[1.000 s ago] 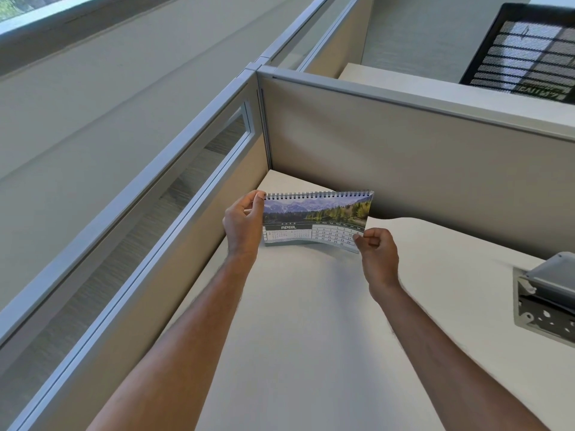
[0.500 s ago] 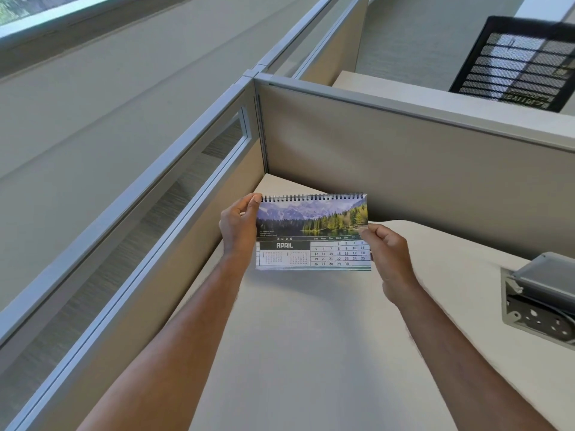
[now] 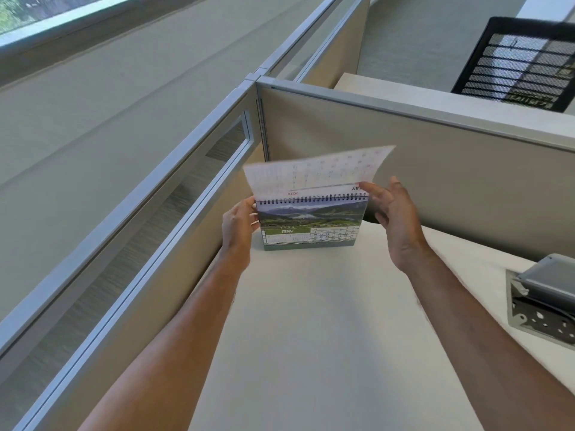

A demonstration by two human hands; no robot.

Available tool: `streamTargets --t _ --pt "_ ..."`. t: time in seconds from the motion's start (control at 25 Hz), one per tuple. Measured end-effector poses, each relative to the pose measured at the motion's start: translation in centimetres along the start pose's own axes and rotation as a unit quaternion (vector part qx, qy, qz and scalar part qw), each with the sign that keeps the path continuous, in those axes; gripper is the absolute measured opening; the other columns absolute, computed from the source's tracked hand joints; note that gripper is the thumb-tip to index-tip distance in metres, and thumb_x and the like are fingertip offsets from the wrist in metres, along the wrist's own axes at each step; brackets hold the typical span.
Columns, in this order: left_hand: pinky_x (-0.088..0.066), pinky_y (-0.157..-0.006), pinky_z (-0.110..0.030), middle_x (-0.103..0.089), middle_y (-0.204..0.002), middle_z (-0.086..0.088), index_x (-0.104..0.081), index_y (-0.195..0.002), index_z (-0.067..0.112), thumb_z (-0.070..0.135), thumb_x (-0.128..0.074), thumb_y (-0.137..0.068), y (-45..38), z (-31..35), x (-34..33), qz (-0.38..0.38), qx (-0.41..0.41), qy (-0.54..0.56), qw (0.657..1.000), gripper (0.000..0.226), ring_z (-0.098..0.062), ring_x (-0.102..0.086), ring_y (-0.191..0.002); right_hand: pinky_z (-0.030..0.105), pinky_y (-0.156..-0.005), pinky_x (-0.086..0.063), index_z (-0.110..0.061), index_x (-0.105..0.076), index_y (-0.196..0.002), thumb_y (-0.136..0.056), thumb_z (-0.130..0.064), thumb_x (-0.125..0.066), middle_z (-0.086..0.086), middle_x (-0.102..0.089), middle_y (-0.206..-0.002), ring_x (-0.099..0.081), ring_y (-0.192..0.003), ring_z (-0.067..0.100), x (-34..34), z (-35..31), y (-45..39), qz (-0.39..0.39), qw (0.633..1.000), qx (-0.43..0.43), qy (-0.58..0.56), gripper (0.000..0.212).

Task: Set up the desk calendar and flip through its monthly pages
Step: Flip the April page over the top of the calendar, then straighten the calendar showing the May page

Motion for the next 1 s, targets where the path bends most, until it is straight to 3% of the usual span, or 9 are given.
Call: streamTargets --t 0.12,0.2,0.32,0.4,0.48,0.6,0.8,0.88,1.0 --pt "-0.058 -0.07 -0.016 -0.082 -0.103 0.005 -0.08 -0.098 0.025 0.02 -0.058 -0.102 -0.3 0.0 0.1 0.017 -0.024 -0.047 0.998 0.023 -0.007 -0.075 -0.087 0.017 -0.088 -0.041 -0.026 -0.075 -0.125 -0.105 -0.048 -0.041 -0.009 -0.075 -0.125 -0.065 -0.11 -0.002 -0.5 0.3 -0.6 0.011 0.999 -0.01 0.031 0.045" --pt "-0.06 -0.071 -0.02 -0.081 -0.103 0.003 -0.08 -0.102 0.021 0.03 -0.063 -0.103 -0.5 -0.1 0.5 0.04 -0.032 -0.065 0.997 0.019 -0.011 -0.076 -0.089 0.013 -0.082 -0.047 -0.023 -0.074 -0.122 -0.104 -0.035 -0.053 -0.009 -0.076 -0.118 -0.068 -0.101 -0.003 -0.4 0.6 -1.2 0.028 0.998 0.002 0.05 0.031" --pt "-0.064 -0.079 -0.033 -0.081 -0.095 0.001 -0.081 -0.101 0.016 0.038 -0.066 -0.101 -0.7 -0.4 0.7 0.066 -0.033 -0.074 0.994 0.027 -0.013 -0.078 -0.087 0.024 -0.099 -0.05 -0.029 -0.068 -0.127 -0.099 -0.021 -0.056 0.001 -0.068 -0.131 -0.065 -0.117 0.011 0.5 1.6 -1.9 0.053 0.992 0.038 0.109 0.032" --pt "-0.064 -0.08 -0.035 -0.08 -0.092 -0.002 -0.079 -0.091 0.018 0.04 -0.067 -0.1 -0.8 -0.4 0.6 0.082 -0.025 -0.077 0.993 0.026 -0.016 -0.078 -0.087 0.031 -0.101 -0.051 -0.037 -0.068 -0.121 -0.094 -0.021 -0.054 0.008 -0.063 -0.134 -0.064 -0.11 0.014 0.9 2.0 -2.3 0.068 0.985 0.055 0.148 0.035" --pt "-0.065 -0.078 -0.035 -0.078 -0.091 -0.004 -0.074 -0.092 0.018 0.04 -0.069 -0.099 -0.8 -0.4 0.8 0.099 -0.016 -0.074 0.992 0.024 -0.016 -0.078 -0.084 0.037 -0.101 -0.055 -0.04 -0.069 -0.11 -0.089 -0.025 -0.053 0.012 -0.062 -0.132 -0.066 -0.106 0.014 1.2 2.5 -2.8 0.078 0.981 0.065 0.167 0.031" --pt "-0.063 -0.068 -0.025 -0.076 -0.087 0.002 -0.07 -0.101 0.021 0.034 -0.068 -0.101 -0.4 0.1 0.6 0.096 -0.021 -0.053 0.994 0.013 -0.003 -0.077 -0.072 0.04 -0.102 -0.056 -0.04 -0.069 -0.105 -0.086 -0.028 -0.054 0.013 -0.062 -0.131 -0.07 -0.106 0.013 1.8 3.5 -3.4 0.096 0.98 0.06 0.165 0.026" --pt "-0.059 -0.067 -0.021 -0.078 -0.084 0.002 -0.076 -0.082 0.029 0.035 -0.066 -0.102 -0.1 0.3 0.3 0.089 -0.026 -0.073 0.993 0.023 0.002 -0.074 -0.069 0.027 -0.091 -0.054 -0.027 -0.067 -0.122 -0.089 -0.014 -0.055 0.0 -0.067 -0.129 -0.067 -0.101 0.004 2.3 5.0 -1.2 0.156 0.978 0.041 0.134 0.038" --pt "-0.058 -0.066 -0.02 -0.078 -0.085 0.001 -0.075 -0.082 0.031 0.035 -0.065 -0.102 0.0 0.4 0.3 0.089 -0.029 -0.072 0.993 0.023 0.002 -0.074 -0.069 0.027 -0.083 -0.051 -0.02 -0.064 -0.129 -0.095 -0.011 -0.056 -0.004 -0.068 -0.13 -0.066 -0.1 0.009 2.4 6.6 -0.2 0.173 0.977 0.018 0.124 0.036" --pt "-0.059 -0.064 -0.017 -0.077 -0.085 0.002 -0.075 -0.084 0.031 0.034 -0.064 -0.103 0.2 0.6 0.3 0.08 -0.036 -0.066 0.994 0.021 0.0 -0.075 -0.07 0.034 -0.094 -0.054 -0.02 -0.059 -0.14 -0.099 -0.011 -0.055 -0.002 -0.064 -0.139 -0.063 -0.12 0.015 1.8 8.9 0.5 0.151 0.979 -0.004 0.137 0.042"
Point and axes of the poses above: each hand's wrist, its own y-axis away from the middle knuckle, its own x-axis out of the back of the hand, z = x × y, the point moved 10 cm from there along -y, towards the middle knuckle
